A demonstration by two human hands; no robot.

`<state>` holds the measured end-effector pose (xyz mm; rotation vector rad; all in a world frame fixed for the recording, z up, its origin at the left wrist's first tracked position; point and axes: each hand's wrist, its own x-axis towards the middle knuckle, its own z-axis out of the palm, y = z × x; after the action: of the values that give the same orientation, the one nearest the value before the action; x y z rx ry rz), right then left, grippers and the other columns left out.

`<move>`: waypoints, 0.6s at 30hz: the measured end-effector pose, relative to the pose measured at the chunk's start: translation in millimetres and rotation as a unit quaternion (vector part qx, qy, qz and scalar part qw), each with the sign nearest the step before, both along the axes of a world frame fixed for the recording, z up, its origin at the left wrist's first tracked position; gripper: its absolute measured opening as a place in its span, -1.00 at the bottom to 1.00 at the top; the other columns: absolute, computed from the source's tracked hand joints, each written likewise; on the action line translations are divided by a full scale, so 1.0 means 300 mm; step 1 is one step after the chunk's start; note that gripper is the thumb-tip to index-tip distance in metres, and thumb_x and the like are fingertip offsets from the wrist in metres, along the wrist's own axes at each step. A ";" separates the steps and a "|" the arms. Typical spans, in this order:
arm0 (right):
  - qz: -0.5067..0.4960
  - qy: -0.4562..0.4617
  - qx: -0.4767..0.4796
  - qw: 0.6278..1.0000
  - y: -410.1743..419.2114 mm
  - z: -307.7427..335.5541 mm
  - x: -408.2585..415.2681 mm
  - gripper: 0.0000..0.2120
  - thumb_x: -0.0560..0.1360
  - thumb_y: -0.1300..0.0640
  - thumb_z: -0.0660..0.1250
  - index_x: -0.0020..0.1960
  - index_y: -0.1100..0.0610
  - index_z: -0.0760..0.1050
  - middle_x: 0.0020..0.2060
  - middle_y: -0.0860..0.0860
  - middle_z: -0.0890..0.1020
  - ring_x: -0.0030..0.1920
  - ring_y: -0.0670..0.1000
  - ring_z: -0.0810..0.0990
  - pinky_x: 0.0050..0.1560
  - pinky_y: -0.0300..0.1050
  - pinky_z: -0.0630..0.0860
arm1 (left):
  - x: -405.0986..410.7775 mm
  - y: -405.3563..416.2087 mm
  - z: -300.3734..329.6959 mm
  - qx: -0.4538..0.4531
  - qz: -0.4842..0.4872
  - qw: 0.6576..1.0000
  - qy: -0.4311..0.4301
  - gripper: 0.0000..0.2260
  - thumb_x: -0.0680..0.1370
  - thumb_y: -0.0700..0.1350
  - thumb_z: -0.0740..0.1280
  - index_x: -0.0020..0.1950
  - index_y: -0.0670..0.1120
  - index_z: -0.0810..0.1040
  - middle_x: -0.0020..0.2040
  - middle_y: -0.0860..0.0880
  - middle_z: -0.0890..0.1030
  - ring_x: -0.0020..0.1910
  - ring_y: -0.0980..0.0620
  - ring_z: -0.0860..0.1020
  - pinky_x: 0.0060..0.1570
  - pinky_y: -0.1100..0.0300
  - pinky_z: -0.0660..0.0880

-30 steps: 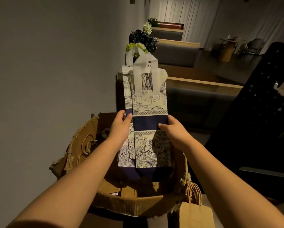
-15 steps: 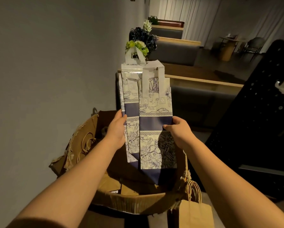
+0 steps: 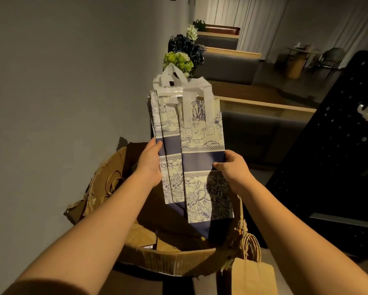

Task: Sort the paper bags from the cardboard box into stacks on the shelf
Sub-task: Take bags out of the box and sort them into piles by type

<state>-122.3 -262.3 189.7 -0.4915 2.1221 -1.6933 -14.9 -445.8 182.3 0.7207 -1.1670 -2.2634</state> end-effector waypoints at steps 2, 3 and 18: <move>0.011 0.010 0.002 1.000 0.004 0.004 0.005 -0.69 0.48 0.46 0.30 0.08 0.12 0.54 0.05 0.11 0.63 0.08 0.10 0.61 0.09 -0.04 0.54 | -0.008 -0.007 0.001 -0.018 0.011 0.999 -0.029 -0.66 0.67 -0.08 0.14 0.45 0.04 0.38 0.30 -0.03 0.55 0.24 -0.05 0.54 0.20 -0.11 0.50; 0.016 0.015 0.002 1.000 0.004 0.004 0.009 -0.69 0.47 0.46 0.30 0.07 0.11 0.54 0.06 0.11 0.63 0.08 0.10 0.61 0.07 -0.07 0.53 | -0.013 -0.008 -0.001 -0.027 0.017 0.999 -0.040 -0.64 0.65 -0.05 0.16 0.47 0.06 0.36 0.34 -0.02 0.52 0.28 -0.05 0.51 0.24 -0.13 0.47; -0.011 0.016 -0.049 0.999 -0.042 0.018 0.017 -0.78 0.57 0.28 0.27 0.17 0.12 0.54 0.07 0.03 0.65 0.11 0.03 0.61 0.19 0.00 0.53 | -0.020 0.027 -0.005 -0.175 0.020 0.980 -0.095 -0.59 0.68 -0.03 0.10 0.54 0.03 0.20 0.49 0.01 0.30 0.46 -0.02 0.27 0.44 -0.02 0.19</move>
<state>-117.1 -274.9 195.0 -0.5290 2.0810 -1.8197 -21.0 -437.7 180.9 0.8201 -1.5747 -1.9153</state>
